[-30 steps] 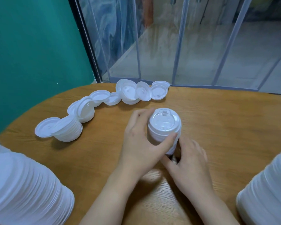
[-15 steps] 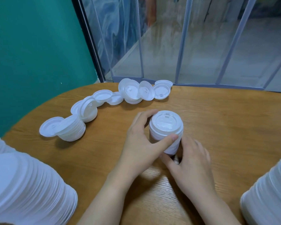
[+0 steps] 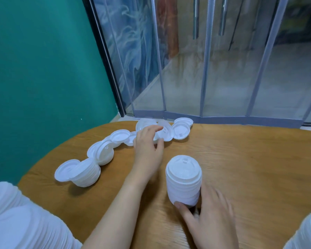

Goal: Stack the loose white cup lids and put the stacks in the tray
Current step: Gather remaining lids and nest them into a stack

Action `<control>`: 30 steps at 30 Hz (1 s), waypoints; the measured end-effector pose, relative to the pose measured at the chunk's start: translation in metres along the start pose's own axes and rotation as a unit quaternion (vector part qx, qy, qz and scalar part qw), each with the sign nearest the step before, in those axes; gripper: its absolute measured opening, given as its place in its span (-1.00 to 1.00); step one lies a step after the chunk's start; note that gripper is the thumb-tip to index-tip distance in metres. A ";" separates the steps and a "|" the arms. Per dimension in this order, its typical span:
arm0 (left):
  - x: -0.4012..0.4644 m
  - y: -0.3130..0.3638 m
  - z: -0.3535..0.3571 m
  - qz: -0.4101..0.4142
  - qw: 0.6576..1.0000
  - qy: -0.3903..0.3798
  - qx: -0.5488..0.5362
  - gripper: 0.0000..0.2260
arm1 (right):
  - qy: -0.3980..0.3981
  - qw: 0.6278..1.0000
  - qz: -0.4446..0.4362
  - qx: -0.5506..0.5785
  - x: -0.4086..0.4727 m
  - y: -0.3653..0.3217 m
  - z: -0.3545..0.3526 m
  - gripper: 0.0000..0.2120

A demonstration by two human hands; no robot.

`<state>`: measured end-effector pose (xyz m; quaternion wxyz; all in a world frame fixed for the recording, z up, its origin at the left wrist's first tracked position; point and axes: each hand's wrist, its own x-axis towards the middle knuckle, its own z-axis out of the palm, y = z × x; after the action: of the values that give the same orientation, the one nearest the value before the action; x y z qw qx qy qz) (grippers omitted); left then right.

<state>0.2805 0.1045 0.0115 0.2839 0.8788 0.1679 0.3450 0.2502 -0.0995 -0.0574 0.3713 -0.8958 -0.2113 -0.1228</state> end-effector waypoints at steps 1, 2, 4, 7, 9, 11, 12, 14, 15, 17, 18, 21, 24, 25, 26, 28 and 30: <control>0.009 -0.005 0.005 0.012 0.998 -0.015 0.064 -0.68 | 0.014 1.000 -0.001 -0.008 0.001 0.000 0.001 -0.25; 0.015 -0.009 0.009 0.019 0.991 -0.036 0.124 -0.66 | 0.023 1.000 0.002 -0.014 0.002 -0.001 0.003 -0.23; 0.025 -0.015 0.017 0.035 0.973 -0.080 0.215 -0.64 | 0.027 0.999 0.007 -0.022 0.002 -0.003 0.006 -0.20; 0.033 -0.024 0.025 0.053 0.956 -0.089 0.273 -0.66 | 0.025 0.999 0.008 -0.023 0.001 -0.004 0.009 -0.18; 0.036 -0.028 0.029 0.048 0.955 -0.073 0.283 -0.66 | 0.024 0.999 0.010 -0.026 0.001 -0.005 0.008 -0.19; 0.037 -0.031 0.033 0.042 0.955 -0.057 0.288 -0.67 | 0.025 0.999 0.012 -0.026 0.001 -0.007 0.006 -0.22; 0.038 -0.032 0.035 0.038 0.956 -0.048 0.287 -0.68 | 0.027 0.999 0.014 -0.024 0.000 -0.007 0.005 -0.23; 0.038 -0.034 0.036 0.031 0.958 -0.038 0.283 -0.74 | 0.029 0.999 0.014 -0.022 0.000 -0.008 0.004 -0.25; 0.038 -0.035 0.036 0.032 0.959 -0.035 0.280 -0.77 | 0.031 0.999 0.013 -0.021 0.000 -0.008 0.004 -0.25; 0.037 -0.037 0.034 0.033 0.962 -0.026 0.271 -0.82 | 0.034 0.999 0.009 -0.021 0.000 -0.009 0.003 -0.26; 0.035 -0.037 0.032 0.032 0.964 -0.019 0.263 -0.85 | 0.035 0.999 0.008 -0.023 0.000 -0.009 0.003 -0.25; 0.023 -0.035 0.021 0.042 0.972 0.006 0.231 -0.89 | 0.036 0.999 0.011 -0.027 0.000 -0.009 0.004 -0.24; 0.003 -0.025 -0.001 0.045 0.981 0.036 0.186 -0.87 | 0.030 0.999 0.011 -0.031 -0.002 -0.009 0.004 -0.25; -0.006 -0.022 -0.011 0.038 0.984 0.039 0.170 -0.87 | 0.026 0.999 0.010 -0.030 -0.002 -0.009 0.003 -0.27; -0.018 -0.020 -0.020 0.030 0.986 0.039 0.159 -0.88 | 0.021 0.999 0.011 -0.026 -0.002 -0.009 0.002 -0.29; -0.048 -0.020 -0.038 0.008 0.989 0.039 0.139 -0.88 | 0.002 1.000 0.014 -0.017 -0.003 -0.010 0.000 -0.33; -0.080 -0.021 -0.054 -0.019 0.992 0.038 0.119 -0.85 | -0.020 1.000 0.017 -0.014 -0.005 -0.010 -0.003 -0.38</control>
<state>0.1845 0.1023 -0.0097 0.1775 0.8890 0.2355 0.3502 0.2405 -0.0963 -0.0512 0.3568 -0.9065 -0.2018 -0.1014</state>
